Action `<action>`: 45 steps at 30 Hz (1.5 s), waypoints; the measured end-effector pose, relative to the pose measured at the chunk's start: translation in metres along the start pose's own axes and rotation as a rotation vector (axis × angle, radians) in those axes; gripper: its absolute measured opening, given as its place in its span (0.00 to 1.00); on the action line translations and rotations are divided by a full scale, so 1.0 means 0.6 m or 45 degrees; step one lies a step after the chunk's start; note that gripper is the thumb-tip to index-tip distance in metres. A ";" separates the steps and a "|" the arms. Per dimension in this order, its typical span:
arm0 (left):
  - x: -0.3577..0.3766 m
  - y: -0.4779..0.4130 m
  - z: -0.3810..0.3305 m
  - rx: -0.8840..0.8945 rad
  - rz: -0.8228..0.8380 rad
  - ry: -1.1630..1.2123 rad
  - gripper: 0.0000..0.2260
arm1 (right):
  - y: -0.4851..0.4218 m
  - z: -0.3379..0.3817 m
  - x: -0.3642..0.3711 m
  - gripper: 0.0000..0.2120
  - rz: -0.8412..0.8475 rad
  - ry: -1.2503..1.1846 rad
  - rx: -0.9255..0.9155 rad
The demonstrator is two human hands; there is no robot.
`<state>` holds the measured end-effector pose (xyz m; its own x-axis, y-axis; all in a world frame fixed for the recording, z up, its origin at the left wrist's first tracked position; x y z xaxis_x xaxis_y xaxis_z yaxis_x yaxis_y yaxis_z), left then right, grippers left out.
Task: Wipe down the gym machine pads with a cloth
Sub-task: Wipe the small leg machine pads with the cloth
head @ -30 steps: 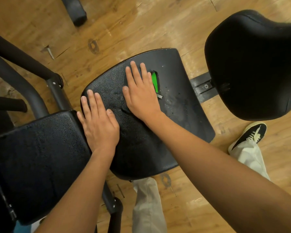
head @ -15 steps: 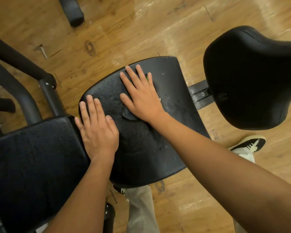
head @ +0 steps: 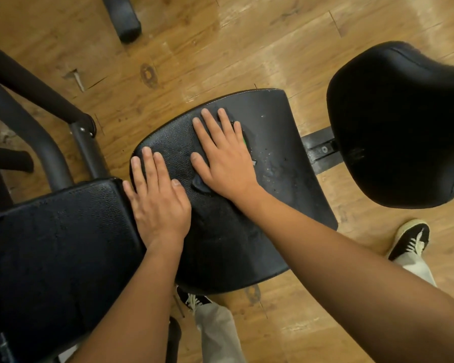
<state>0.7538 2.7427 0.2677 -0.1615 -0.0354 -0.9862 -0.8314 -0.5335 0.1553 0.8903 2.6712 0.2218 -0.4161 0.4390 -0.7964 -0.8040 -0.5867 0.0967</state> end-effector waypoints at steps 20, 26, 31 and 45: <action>-0.002 -0.002 -0.002 0.011 -0.052 -0.025 0.28 | -0.072 0.008 -0.003 0.30 -0.018 0.079 0.102; -0.006 0.000 0.000 0.025 -0.028 -0.068 0.28 | -0.069 0.005 -0.004 0.30 -0.003 0.092 0.100; -0.012 0.002 -0.004 0.012 -0.021 -0.118 0.28 | -0.068 0.009 -0.004 0.30 0.036 0.119 0.114; -0.006 -0.004 -0.021 0.111 -0.013 -0.133 0.27 | -0.015 -0.014 0.002 0.30 0.026 0.114 0.126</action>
<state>0.7632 2.7335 0.2703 -0.2038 0.0603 -0.9771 -0.8755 -0.4578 0.1544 0.9003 2.6712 0.2148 -0.3968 0.3628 -0.8432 -0.8357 -0.5228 0.1683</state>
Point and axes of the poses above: each hand's wrist, its own y-axis away from the middle knuckle, its own x-axis out of the palm, z = x × y, the point moved 10 cm from there along -y, towards the middle knuckle, and after that the axes turned 15 degrees about x, right-handed, at the moved point
